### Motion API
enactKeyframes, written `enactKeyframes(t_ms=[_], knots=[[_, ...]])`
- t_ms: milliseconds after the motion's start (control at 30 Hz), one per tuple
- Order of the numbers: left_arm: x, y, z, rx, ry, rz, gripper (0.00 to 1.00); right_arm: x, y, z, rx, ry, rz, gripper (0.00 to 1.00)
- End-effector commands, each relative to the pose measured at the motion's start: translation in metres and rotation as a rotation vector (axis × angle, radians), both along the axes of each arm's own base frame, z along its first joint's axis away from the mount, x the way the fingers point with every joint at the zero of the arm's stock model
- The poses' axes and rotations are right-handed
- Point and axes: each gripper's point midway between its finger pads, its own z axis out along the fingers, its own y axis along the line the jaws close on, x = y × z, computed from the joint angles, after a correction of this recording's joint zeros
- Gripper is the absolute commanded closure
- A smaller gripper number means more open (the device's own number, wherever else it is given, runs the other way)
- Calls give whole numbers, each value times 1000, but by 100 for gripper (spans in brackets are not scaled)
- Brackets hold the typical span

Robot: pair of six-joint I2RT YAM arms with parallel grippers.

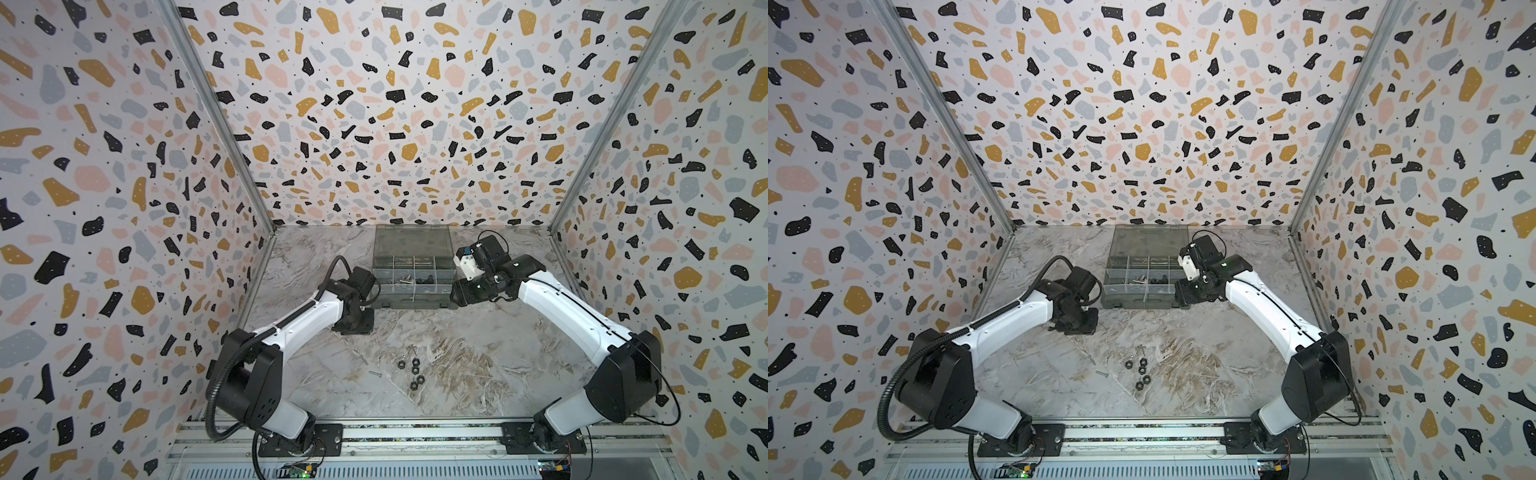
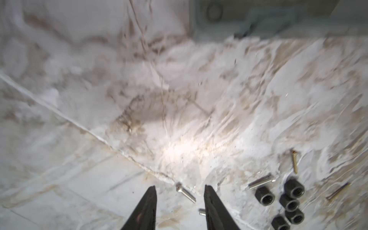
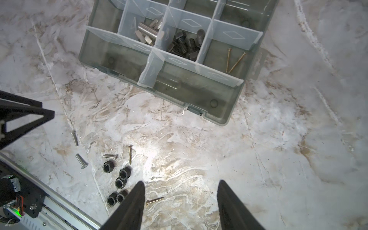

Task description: Sort the screws and nuts into containers

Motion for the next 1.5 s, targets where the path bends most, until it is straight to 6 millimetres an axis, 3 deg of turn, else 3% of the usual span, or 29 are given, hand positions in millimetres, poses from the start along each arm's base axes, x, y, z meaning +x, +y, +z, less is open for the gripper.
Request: enactKeyframes(t_ms=[0,267,800,1067,1200,1333,1467], knots=[[-20,6,-9,-16,21,76,60,-2,12,10,19,-22,42,40],[-48,-2,-31,-105,64,152,61,-10,13,7,19,-22,60,40],[-50,-12,-54,-84,101,170,64,-27,-10,-6,-8,-16,33,40],[-65,0,-73,-6,144,148,76,-25,-14,-5,-1,-22,18,40],[-69,6,-81,34,165,126,88,-24,-15,-5,1,-24,13,40],[-63,4,-76,45,158,102,99,-22,-17,-4,-1,-26,6,40],[-43,-3,-54,52,112,73,100,-21,-18,-2,-2,-28,3,40]])
